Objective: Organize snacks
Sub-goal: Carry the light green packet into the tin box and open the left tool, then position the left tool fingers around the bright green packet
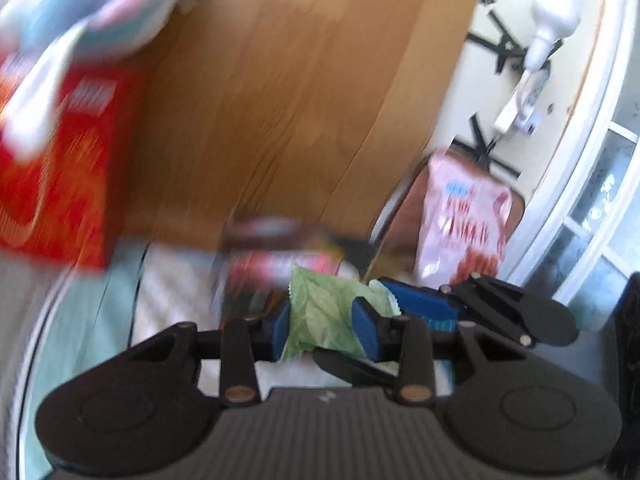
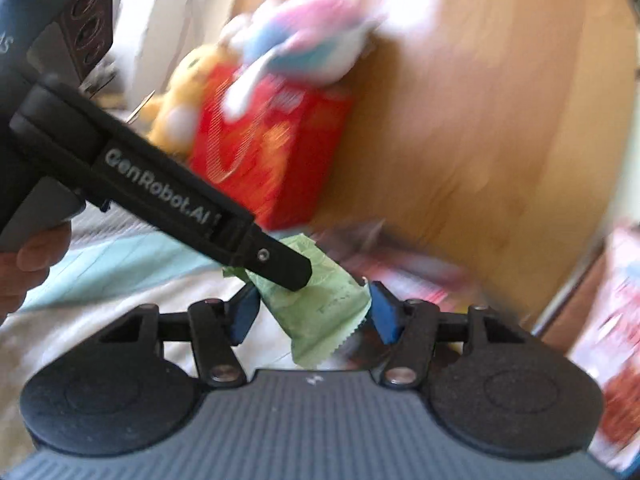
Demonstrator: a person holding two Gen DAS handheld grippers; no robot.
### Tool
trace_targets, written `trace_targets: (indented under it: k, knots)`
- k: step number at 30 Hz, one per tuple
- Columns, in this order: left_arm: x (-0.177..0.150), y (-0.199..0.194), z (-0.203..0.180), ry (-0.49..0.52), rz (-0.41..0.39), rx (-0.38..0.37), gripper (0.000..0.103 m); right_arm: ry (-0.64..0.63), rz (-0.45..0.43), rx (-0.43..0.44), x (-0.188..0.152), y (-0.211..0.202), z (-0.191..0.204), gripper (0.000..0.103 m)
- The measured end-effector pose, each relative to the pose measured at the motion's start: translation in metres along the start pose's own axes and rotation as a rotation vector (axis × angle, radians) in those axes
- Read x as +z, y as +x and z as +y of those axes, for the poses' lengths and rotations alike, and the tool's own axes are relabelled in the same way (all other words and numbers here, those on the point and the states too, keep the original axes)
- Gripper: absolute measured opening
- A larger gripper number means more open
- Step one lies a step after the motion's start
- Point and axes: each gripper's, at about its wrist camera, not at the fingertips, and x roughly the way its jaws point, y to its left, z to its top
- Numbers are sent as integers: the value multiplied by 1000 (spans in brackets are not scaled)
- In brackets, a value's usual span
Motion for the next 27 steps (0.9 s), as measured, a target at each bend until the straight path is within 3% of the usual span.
trace_targets:
  k: [2,4,6,8,11,16,18,20,21,24,27]
  knots:
    - [18,23,-9,38,-10,11,38,-12,-5,-59,5,12,-17,64]
    - [25,49,-13,47,26,48,40,-36,38,-131,1,30,-33,76]
    - [22,59,-11,1,64,52,38,4,85,-200,-8,32,-47,75]
    - [10,46,-8,-24,47,-13,38,126,74,-141,-23,11,-59,74]
    - [-14,19,-2,-37,36,-39,38,278,92,-12,-50,-20,-63,73]
    - [-50,11,17,-130,150,-29,38,477,181,150,-84,-29,-49,66]
    - [-58,18,21,-158,200,-10,38,498,199,180,-83,-24,-38,66]
    - [-67,28,20,-166,253,-8,38,535,223,240,-80,-15,-28,54]
    - [-73,31,20,-166,276,2,39,563,250,270,-77,-12,-22,42]
    - [-77,17,16,-141,239,35,39,501,246,234,-63,-21,2,41]
    - [-75,-7,15,-136,204,34,37,480,207,268,-54,-43,20,41]
